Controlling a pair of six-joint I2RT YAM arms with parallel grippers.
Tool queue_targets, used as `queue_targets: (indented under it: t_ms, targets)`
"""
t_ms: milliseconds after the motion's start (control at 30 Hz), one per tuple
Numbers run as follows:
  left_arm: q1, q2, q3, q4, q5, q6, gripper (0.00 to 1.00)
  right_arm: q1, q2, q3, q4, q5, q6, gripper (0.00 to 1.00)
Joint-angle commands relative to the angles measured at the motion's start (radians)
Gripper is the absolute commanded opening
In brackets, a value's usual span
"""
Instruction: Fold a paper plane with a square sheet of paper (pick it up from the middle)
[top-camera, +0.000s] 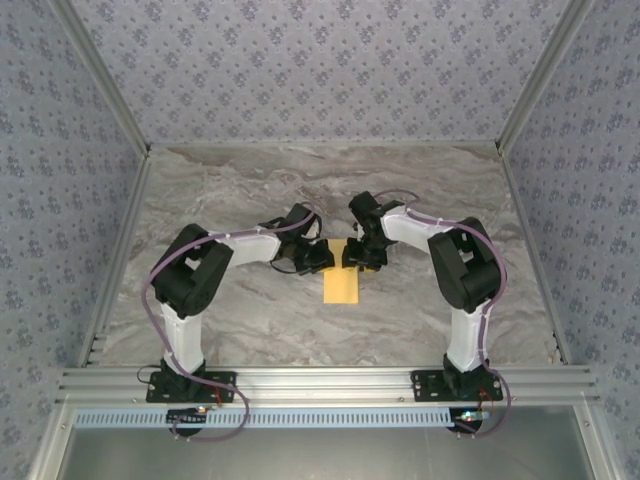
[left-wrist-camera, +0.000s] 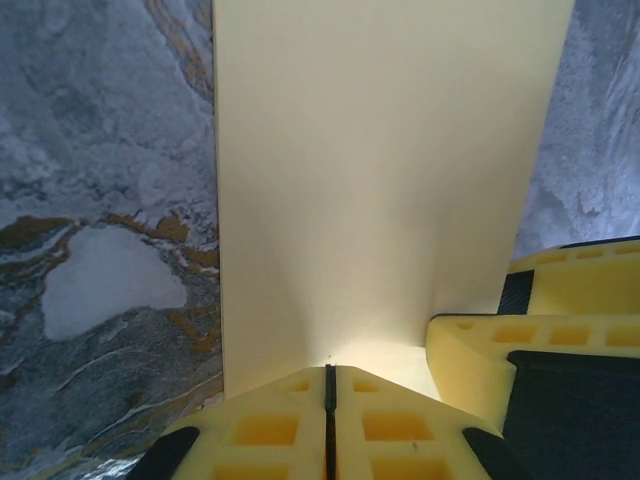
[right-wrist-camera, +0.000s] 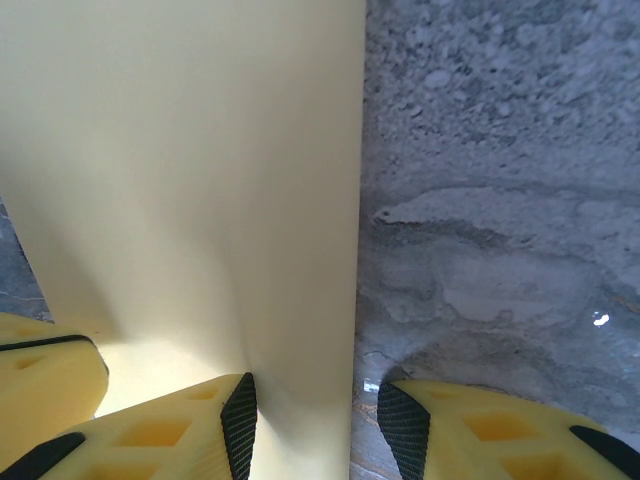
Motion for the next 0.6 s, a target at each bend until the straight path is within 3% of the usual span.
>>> queue_targets:
  t_ms: [0, 367, 567]
  targets:
    - [-0.007, 0.015, 0.038, -0.04, 0.014, 0.02, 0.1, 0.032, 0.154, -0.073, 0.068, 0.03, -0.003, 0.45]
    - [-0.006, 0.052, -0.008, -0.106, -0.027, 0.032, 0.09, 0.032, 0.106, -0.077, 0.064, 0.001, 0.001, 0.45]
    - [-0.007, 0.097, -0.018, -0.157, -0.051, 0.028, 0.09, 0.01, -0.044, -0.07, 0.063, -0.033, 0.023, 0.48]
